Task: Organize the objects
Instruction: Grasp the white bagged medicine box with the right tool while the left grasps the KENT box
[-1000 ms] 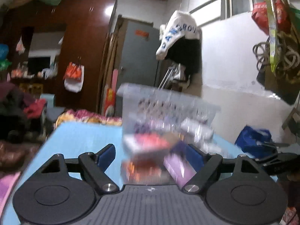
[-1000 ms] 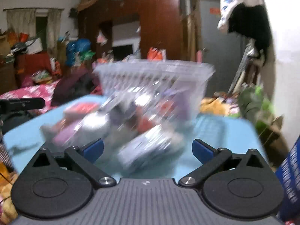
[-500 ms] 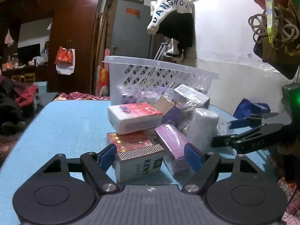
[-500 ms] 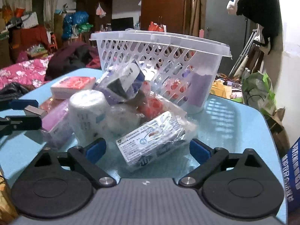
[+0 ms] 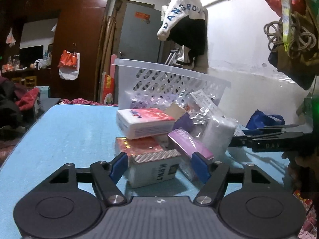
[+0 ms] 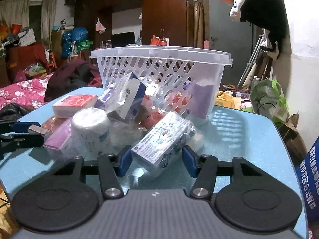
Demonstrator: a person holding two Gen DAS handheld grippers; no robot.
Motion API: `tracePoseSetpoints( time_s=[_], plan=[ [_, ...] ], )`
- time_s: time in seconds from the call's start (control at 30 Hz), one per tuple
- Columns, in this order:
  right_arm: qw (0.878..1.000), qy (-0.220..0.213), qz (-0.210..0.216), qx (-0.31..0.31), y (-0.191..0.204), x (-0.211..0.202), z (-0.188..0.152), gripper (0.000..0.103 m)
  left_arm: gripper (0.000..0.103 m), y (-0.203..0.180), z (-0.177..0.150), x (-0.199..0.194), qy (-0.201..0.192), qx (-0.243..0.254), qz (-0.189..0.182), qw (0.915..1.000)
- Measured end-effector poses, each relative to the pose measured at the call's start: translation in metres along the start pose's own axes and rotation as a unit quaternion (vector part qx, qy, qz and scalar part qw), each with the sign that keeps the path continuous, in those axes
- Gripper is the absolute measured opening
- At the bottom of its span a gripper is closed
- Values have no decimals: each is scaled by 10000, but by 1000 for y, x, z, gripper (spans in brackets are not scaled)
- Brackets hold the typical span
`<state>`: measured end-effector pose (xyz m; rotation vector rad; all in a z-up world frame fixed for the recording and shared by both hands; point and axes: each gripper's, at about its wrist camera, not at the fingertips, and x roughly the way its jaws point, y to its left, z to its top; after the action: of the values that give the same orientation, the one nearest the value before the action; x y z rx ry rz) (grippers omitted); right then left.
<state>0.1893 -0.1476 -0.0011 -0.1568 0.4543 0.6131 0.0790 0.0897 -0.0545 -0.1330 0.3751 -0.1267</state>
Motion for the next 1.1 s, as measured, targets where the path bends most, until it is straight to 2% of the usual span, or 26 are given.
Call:
tracePoseSetpoints(
  time_s=[0.27,0.43,0.5,0.53,1.1],
  plan=[
    [9996,-179,71,186,-7,-3,-1,51,76,-14,-8,-1,-59,223,-162,9996],
    [9996,-210,63,190,-6,-3,0,49,76,-26,-13,4,-5,427,44,9991],
    [9995,-230,72,214,-7,-3,-1,49,71,-28,-16,4,-44,461,122,9989],
    [9994,-256,77,228,-7,-4,-1,48,60,-28,-18,3,-74,460,156,9988],
    [9969,-675,65,395,-12,-15,-4,41,60,-21,-22,-20,-503,263,88,9983]
  ],
)
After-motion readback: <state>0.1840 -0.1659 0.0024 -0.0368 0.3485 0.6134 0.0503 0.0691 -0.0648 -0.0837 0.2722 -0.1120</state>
